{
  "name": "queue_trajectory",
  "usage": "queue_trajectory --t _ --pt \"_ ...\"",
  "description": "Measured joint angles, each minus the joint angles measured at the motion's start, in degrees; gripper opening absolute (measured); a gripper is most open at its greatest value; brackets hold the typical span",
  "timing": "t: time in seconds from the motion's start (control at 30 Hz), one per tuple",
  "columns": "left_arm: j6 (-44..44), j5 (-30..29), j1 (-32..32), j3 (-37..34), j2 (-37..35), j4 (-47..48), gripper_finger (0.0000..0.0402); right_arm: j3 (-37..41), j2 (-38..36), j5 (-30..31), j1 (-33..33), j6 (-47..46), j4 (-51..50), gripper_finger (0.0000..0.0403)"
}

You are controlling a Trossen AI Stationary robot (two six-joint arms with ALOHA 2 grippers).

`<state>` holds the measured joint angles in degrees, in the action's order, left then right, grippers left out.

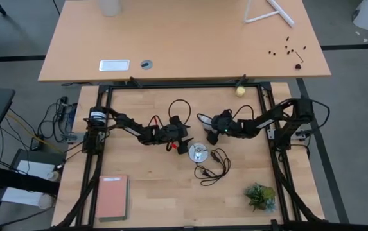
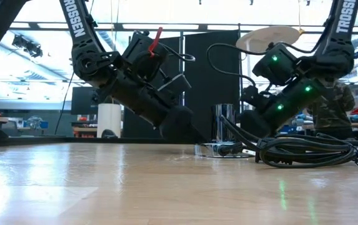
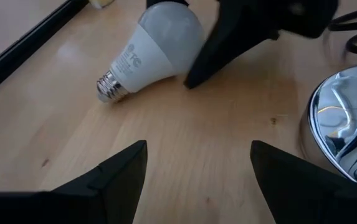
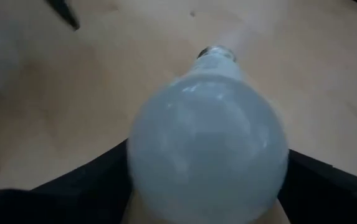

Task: Screw lightbulb
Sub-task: Insert the white lightbulb into the silver lamp

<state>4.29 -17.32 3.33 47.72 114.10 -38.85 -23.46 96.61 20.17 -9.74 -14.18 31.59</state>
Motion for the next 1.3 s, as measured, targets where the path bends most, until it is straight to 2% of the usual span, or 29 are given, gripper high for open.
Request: queue_trajectory --t 0.2,0.4,0.8,1.1,1.3 --pt "-0.02 -0.01 0.04 0.0 -0.02 -0.46 0.0289 0.22 -3.53 0.69 0.44 0.88 -2.21 0.035" --pt "-0.02 -0.02 0.04 0.0 -0.02 -0.48 0.0289 -1.62 -3.66 2.07 0.99 1.05 -2.29 0.035" --pt "-0.04 -0.02 0.04 0.0 0.0 0.15 0.0289 -8.8 6.01 2.7 -1.39 3.39 -1.61 0.0348" --pt "-0.04 -0.02 0.04 0.0 -0.02 -0.37 0.0289 -8.15 5.97 3.06 -2.35 2.25 -1.03 0.0346" --pt "-0.04 -0.02 0.04 0.0 -0.01 0.0 0.0289 -8.11 5.99 2.66 -3.83 1.93 -0.56 0.0307"
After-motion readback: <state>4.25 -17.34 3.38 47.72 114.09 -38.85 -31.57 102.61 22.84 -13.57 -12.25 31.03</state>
